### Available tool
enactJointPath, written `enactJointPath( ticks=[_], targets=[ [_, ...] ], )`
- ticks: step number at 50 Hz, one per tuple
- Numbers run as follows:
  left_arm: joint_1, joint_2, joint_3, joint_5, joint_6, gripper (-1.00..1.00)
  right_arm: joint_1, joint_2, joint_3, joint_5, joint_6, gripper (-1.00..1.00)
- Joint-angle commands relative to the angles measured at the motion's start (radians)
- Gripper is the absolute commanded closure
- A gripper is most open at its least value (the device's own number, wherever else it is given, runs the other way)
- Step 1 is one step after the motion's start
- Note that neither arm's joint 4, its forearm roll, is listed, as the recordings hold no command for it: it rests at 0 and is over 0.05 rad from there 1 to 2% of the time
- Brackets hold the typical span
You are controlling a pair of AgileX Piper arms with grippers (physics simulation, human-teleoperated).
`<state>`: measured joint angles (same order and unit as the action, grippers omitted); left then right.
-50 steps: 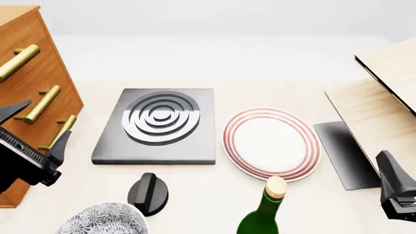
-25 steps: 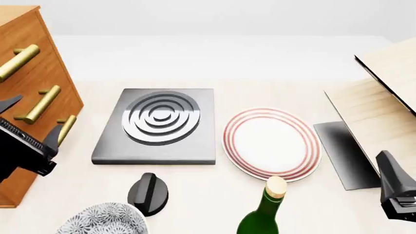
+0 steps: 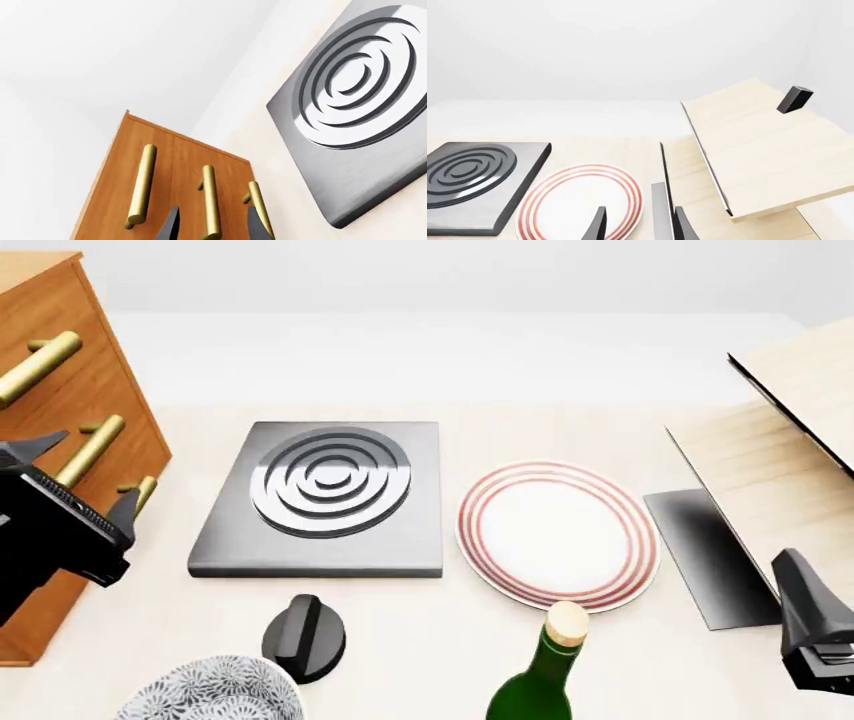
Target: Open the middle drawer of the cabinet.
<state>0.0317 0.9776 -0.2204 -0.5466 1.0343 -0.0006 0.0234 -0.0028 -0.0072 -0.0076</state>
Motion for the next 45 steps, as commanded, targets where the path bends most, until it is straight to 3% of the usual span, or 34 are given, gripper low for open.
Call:
enactJointPath(
  ticks=[1, 11, 13, 45],
  targets=[
    [0.007, 0.042, -0.006, -0.038, -0.003, -1.0, 0.001, -0.004, 0.0, 0.002, 0.002, -1.0],
    [0.026, 0.078, 0.015, -0.079, 0.022, -1.0, 0.0, -0.004, 0.0, 0.002, 0.002, -1.0],
    [0.028, 0.136, 0.031, -0.158, 0.072, -1.0, 0.001, -0.004, 0.0, 0.002, 0.002, -1.0],
    [0.09, 0.241, 0.008, -0.236, 0.061, -1.0, 0.0, -0.005, 0.0, 0.002, 0.002, -1.0]
  ],
)
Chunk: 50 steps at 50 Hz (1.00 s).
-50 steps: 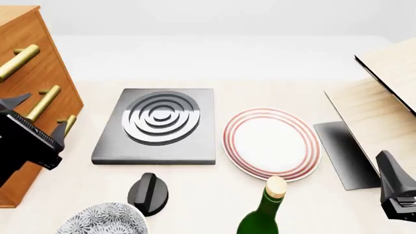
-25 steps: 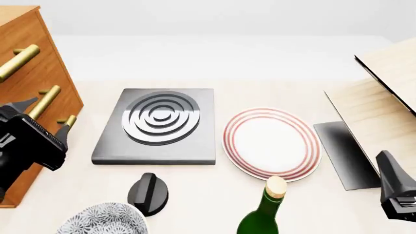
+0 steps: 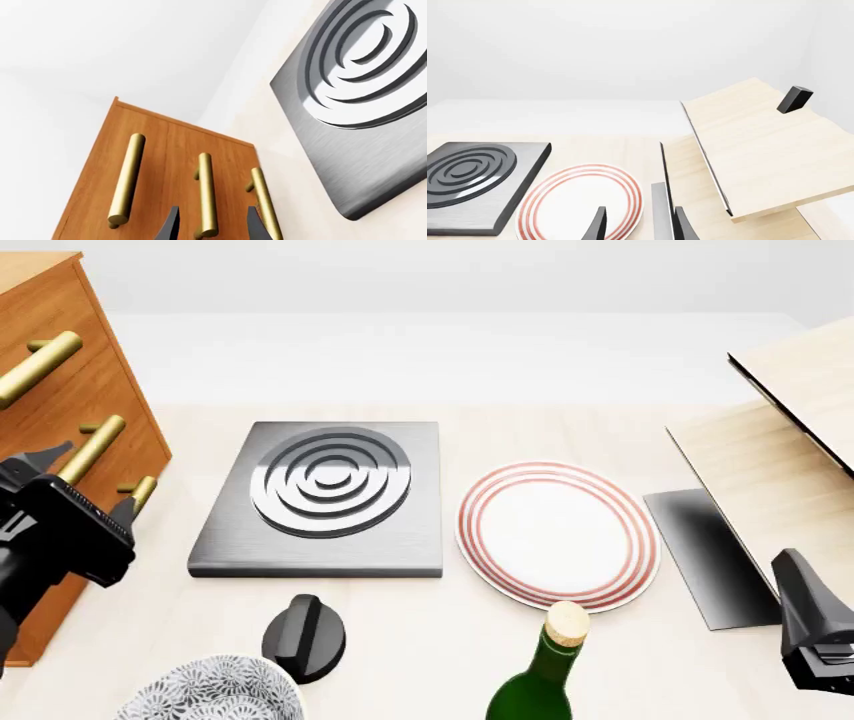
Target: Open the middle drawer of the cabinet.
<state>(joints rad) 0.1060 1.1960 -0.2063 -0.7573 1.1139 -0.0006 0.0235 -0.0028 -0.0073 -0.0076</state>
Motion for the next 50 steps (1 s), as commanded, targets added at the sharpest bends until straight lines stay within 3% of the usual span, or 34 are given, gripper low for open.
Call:
enactJointPath(
  ticks=[1, 27, 40, 50],
  targets=[
    [0.016, 0.029, -0.004, -0.031, -0.016, -1.0, 0.001, -0.004, 0.0, 0.002, 0.001, -1.0],
    [0.061, 0.123, -0.05, -0.055, -0.046, -1.0, 0.001, -0.005, 0.0, 0.002, 0.002, -1.0],
    [0.123, 0.225, -0.049, -0.155, -0.023, -1.0, 0.0, -0.005, 0.0, 0.002, 0.002, -1.0],
    [0.158, 0.248, -0.065, -0.172, -0.019, -1.0, -0.001, -0.006, 0.0, 0.003, 0.002, -1.0]
  ],
)
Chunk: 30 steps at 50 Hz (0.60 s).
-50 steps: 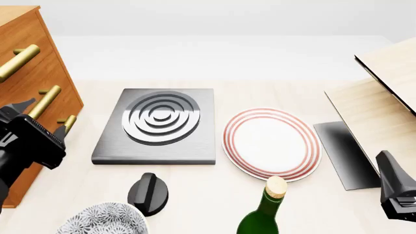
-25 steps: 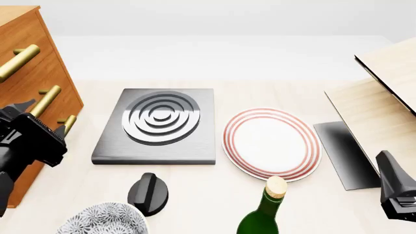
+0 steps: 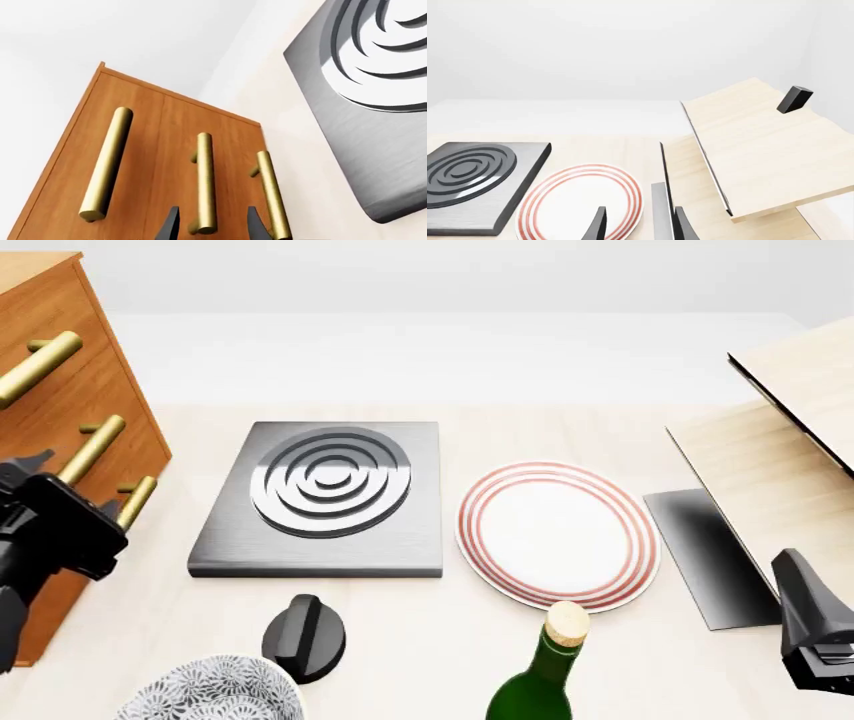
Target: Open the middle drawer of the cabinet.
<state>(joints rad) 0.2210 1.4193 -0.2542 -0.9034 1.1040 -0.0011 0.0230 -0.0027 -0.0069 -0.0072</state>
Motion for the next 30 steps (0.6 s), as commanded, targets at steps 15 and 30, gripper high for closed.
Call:
enactJointPath(
  ticks=[15, 30],
  targets=[
    [0.068, 0.084, -0.033, -0.074, 0.007, -1.0, -0.001, -0.006, 0.0, 0.003, 0.001, -1.0],
    [0.073, 0.139, -0.057, -0.1, 0.014, -1.0, -0.001, -0.005, 0.0, 0.002, 0.001, -1.0]
  ],
)
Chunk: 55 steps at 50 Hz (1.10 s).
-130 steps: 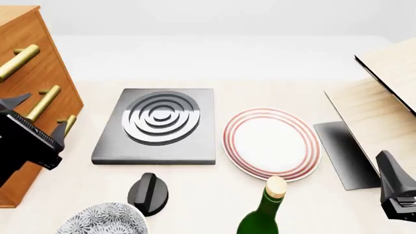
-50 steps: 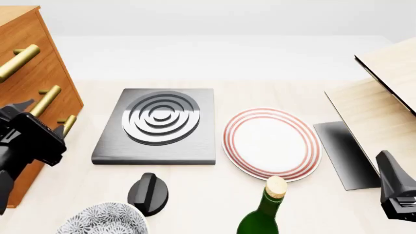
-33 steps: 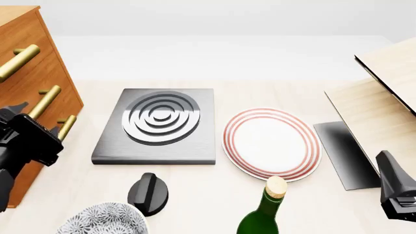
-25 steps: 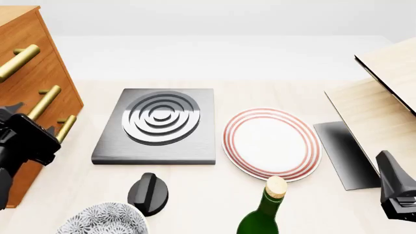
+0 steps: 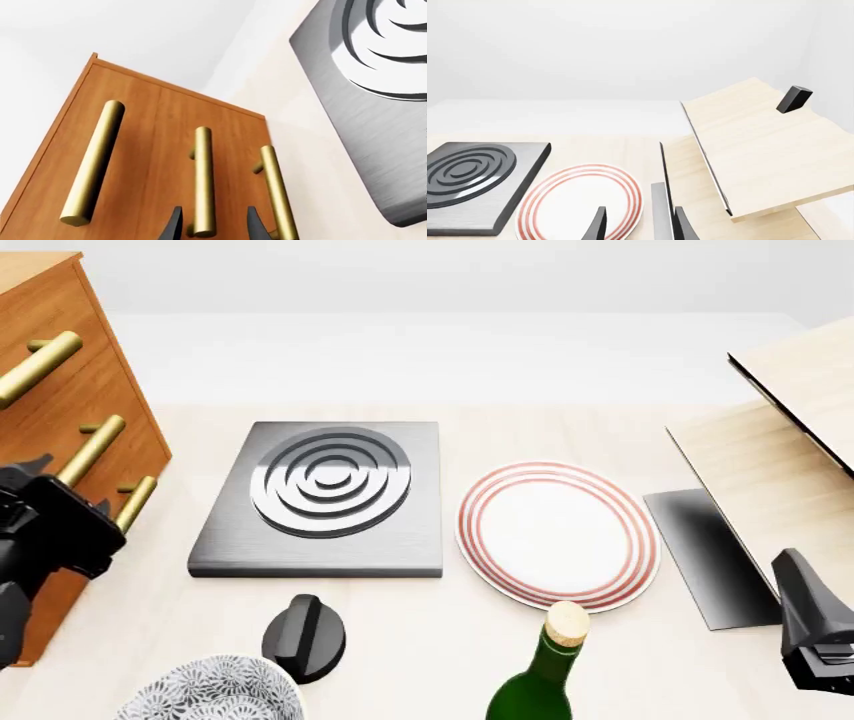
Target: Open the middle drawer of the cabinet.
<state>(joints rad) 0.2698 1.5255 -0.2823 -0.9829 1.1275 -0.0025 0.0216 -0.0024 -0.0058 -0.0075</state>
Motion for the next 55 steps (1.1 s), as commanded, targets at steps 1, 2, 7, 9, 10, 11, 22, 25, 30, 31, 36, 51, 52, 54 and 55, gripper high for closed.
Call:
enactJointPath(
  ticks=[1, 2, 7, 9, 10, 11, 22, 25, 30, 31, 36, 51, 52, 54, 55],
  targets=[
    [0.024, 0.034, -0.029, -0.021, -0.01, -1.0, 0.0, -0.004, 0.0, 0.001, 0.002, -1.0],
    [0.022, 0.036, -0.029, -0.022, -0.01, -1.0, 0.0, -0.004, 0.0, 0.001, 0.002, -1.0],
    [0.018, 0.044, -0.025, -0.033, -0.008, 1.0, 0.0, -0.003, 0.0, 0.0, 0.002, -1.0],
    [0.017, 0.042, -0.025, -0.03, -0.01, 1.0, 0.0, -0.003, 0.0, 0.0, 0.002, -1.0],
    [0.02, 0.036, -0.021, -0.03, -0.01, 1.0, 0.0, -0.004, 0.0, 0.001, 0.002, -1.0],
    [0.022, 0.038, -0.015, -0.038, -0.006, 1.0, 0.0, -0.004, 0.0, 0.001, 0.002, -1.0],
    [0.038, 0.03, 0.005, -0.057, 0.004, 1.0, 0.0, -0.003, 0.0, 0.0, 0.002, -1.0],
    [0.024, 0.036, 0.018, -0.081, 0.018, 1.0, 0.0, -0.003, 0.0, 0.0, 0.002, -1.0],
    [0.005, 0.07, 0.039, -0.147, 0.061, 1.0, 0.0, -0.004, 0.0, 0.001, 0.002, -1.0],
    [0.005, 0.07, 0.039, -0.147, 0.061, 1.0, 0.0, -0.004, 0.0, 0.001, 0.002, -1.0],
    [-0.014, 0.076, 0.049, -0.167, 0.095, 1.0, 0.0, -0.004, 0.0, 0.001, 0.002, -1.0],
    [-0.089, 0.083, 0.058, -0.193, 0.134, 1.0, 0.0, -0.004, 0.0, 0.001, 0.002, -1.0],
    [-0.092, 0.077, 0.057, -0.188, 0.137, 1.0, 0.0, -0.004, 0.0, 0.001, 0.002, -1.0],
    [-0.093, 0.074, 0.057, -0.185, 0.138, 1.0, 0.0, -0.004, 0.0, 0.001, 0.002, -1.0],
    [-0.1, 0.074, 0.06, -0.189, 0.144, 1.0, 0.0, -0.004, 0.0, 0.001, 0.002, -1.0]
  ],
)
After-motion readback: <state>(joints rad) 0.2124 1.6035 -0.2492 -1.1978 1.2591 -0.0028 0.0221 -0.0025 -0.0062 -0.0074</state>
